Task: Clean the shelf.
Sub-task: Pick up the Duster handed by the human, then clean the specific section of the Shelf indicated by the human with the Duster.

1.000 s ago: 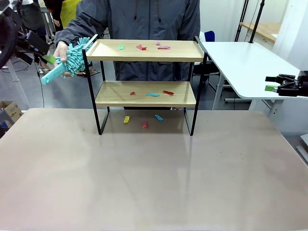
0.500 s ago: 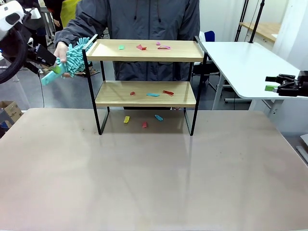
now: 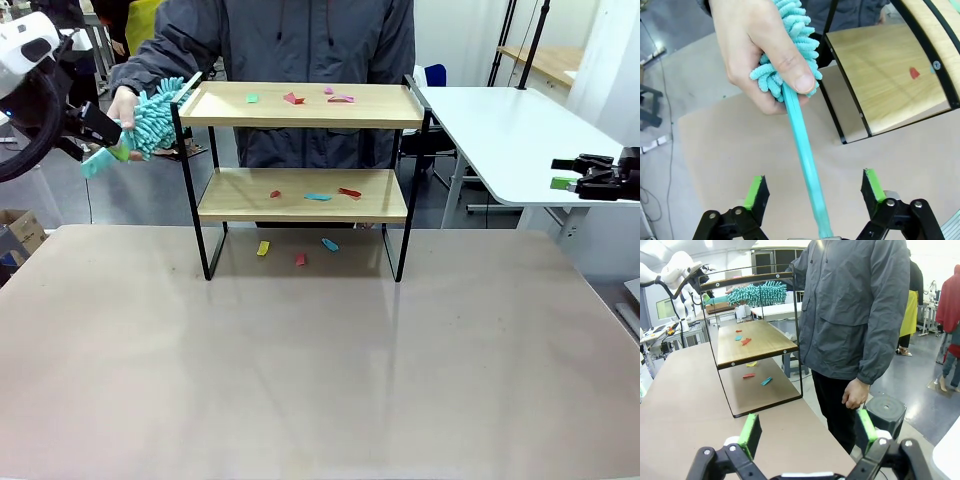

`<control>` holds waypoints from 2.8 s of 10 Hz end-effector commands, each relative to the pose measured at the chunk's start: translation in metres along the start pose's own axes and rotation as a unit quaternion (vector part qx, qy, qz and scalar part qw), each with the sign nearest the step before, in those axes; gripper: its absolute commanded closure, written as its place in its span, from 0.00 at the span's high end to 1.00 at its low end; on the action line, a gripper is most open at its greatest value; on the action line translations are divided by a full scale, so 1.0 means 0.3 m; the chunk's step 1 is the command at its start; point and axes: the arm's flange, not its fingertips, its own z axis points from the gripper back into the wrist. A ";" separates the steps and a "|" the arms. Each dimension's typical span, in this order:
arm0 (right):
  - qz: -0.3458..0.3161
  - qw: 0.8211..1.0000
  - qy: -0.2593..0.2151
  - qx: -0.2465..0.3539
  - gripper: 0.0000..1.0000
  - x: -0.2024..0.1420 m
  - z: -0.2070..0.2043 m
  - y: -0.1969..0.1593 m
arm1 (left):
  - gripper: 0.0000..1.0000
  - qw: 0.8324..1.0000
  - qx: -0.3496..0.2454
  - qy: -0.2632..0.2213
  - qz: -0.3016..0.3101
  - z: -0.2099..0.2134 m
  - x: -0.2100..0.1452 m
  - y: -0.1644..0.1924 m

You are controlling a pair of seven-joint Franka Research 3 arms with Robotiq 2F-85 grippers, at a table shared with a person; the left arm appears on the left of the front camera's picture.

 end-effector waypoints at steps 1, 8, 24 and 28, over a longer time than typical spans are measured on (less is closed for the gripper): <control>0.002 1.000 -0.001 0.001 1.00 0.007 -0.005 0.001 | 0.42 1.000 0.022 -0.001 0.006 0.001 0.014 -0.014; 0.002 1.000 -0.001 0.001 1.00 0.007 -0.005 0.001 | 0.00 0.998 0.068 0.011 -0.003 0.003 -0.011 -0.067; 0.002 1.000 -0.001 0.001 1.00 0.007 -0.005 0.001 | 0.13 0.986 0.156 0.038 -0.051 0.160 -0.061 -0.042; 0.002 1.000 -0.001 0.001 1.00 0.007 -0.005 0.001 | 0.13 0.940 0.157 0.203 -0.223 0.452 -0.226 -0.026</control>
